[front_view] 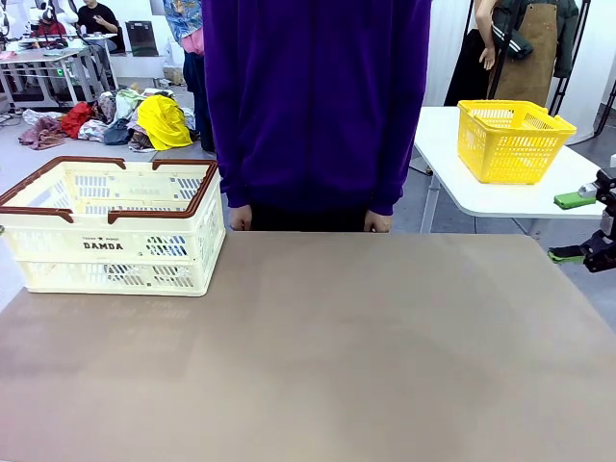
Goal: Place the drinks into the Shopping basket.
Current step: Pick up one drink and place it into the Shopping basket.
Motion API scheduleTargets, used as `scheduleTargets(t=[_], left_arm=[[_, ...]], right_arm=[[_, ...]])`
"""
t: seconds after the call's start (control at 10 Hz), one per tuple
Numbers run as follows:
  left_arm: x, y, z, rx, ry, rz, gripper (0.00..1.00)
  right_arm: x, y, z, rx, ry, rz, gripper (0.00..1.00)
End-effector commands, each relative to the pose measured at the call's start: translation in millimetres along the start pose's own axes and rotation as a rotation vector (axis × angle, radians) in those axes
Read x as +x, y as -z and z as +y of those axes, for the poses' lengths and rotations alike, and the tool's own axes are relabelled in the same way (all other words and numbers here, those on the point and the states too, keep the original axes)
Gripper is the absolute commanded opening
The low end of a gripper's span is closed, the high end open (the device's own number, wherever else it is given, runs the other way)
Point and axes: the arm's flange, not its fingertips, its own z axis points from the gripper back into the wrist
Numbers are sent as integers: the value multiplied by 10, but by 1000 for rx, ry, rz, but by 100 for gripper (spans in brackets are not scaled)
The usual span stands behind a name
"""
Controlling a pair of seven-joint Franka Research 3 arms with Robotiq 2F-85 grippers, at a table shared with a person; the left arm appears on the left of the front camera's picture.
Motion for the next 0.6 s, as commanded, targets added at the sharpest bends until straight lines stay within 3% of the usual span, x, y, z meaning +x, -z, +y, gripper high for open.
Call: scheduleTargets(t=[0.0, 0.5], left_arm=[[-26, 40, -31, -15, -15, -1, 100], [-26, 40, -31, -15, -15, -1, 100]], right_arm=[[3, 2, 35, 11, 10, -2, 100], [3, 2, 35, 11, 10, -2, 100]])
